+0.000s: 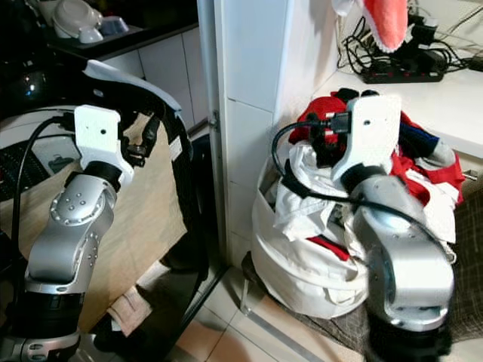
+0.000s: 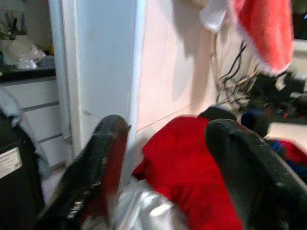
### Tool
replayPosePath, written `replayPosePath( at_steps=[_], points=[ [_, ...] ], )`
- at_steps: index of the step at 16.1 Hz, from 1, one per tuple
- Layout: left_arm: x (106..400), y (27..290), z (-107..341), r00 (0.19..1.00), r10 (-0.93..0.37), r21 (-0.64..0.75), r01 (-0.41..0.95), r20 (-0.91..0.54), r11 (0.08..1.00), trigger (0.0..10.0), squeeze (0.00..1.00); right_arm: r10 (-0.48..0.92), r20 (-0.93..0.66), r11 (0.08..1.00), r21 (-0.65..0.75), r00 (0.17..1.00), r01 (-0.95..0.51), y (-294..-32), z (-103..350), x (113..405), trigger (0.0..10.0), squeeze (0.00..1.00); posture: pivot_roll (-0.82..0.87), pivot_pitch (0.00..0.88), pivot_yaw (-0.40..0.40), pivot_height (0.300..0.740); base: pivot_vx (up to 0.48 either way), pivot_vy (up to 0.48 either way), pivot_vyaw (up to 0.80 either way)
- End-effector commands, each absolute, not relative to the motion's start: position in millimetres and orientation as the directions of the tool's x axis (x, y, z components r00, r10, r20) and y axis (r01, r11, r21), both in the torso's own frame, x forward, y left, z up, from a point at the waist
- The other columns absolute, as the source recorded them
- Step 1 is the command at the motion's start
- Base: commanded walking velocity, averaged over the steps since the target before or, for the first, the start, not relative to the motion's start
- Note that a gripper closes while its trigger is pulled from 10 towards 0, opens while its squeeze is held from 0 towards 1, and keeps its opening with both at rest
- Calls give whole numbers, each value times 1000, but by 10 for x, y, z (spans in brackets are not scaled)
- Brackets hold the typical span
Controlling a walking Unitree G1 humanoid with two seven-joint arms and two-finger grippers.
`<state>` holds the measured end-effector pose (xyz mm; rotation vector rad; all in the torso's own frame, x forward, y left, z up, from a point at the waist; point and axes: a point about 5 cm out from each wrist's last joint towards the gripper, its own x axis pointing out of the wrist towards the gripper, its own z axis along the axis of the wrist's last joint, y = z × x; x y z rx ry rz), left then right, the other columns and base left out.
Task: Clothes washing
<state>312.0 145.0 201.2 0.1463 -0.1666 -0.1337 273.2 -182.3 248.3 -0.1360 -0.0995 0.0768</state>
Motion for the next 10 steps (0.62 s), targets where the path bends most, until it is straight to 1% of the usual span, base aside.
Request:
replayPosePath(
  at_steps=[1, 2, 3, 4, 5, 6, 7, 8, 9, 10],
  points=[
    [3123, 1402, 2014, 969, -200, 196, 170, 144, 966, 10000, 0, 82, 83, 984, -162, 993, -68, -1943, 2551, 2777, 10000, 1000, -106, 0, 35, 740, 0, 0, 0],
    [3113, 1362, 2033, 958, -248, 235, 211, 142, 949, 10000, 0, 65, 76, 980, -194, 995, -49, -2109, 2621, 2826, 10000, 1000, -114, 0, 40, 740, 0, 0, 0],
    [3113, 1362, 2033, 958, -248, 235, 211, 142, 949, 10000, 0, 65, 76, 980, -194, 995, -49, -2109, 2621, 2826, 10000, 1000, -114, 0, 40, 740, 0, 0, 0],
    [3112, 1335, 2053, 951, -276, 236, 238, 140, 942, 10000, 0, 52, 76, 976, -214, 996, -34, -2262, 2687, 2900, 10000, 1000, -121, 0, 48, 740, 0, 0, 0],
    [3113, 1323, 2066, 947, -286, 226, 251, 142, 941, 10000, 0, 58, 72, 975, -217, 996, -42, -2339, 2717, 2951, 10000, 1000, -124, 0, 52, 740, 0, 0, 0],
    [3114, 1307, 2080, 942, -302, 209, 269, 144, 940, 10000, 0, 93, 43, 971, -225, 995, -81, -2410, 2729, 3008, 10000, 1000, -130, 0, 56, 740, 0, 0, 0],
    [3086, 1241, 2105, 917, -370, 183, 342, 149, 922, 10000, 0, 150, -21, 961, -230, 989, -150, -2614, 2749, 3100, 10000, 1000, -134, 0, 56, 740, 0, 0, 0],
    [3038, 1177, 2121, 885, -441, 166, 417, 149, 893, 10000, 0, 183, -47, 960, -208, 982, -189, -2777, 2784, 3136, 10000, 1000, -133, 0, 54, 740, 0, 0, 0],
    [2985, 1126, 2128, 851, -506, 168, 484, 136, 859, 10000, 0, 206, -74, 951, -219, 976, -217, -2905, 2812, 3146, 10000, 1000, -124, 0, 47, 740, 0, 0, 0],
    [2958, 1107, 2122, 835, -536, 173, 514, 122, 840, 10000, 0, 214, -76, 949, -220, 974, -226, -2963, 2830, 3157, 10000, 1000, -123, 0, 47, 740, 0, 0, 0]
  ],
)
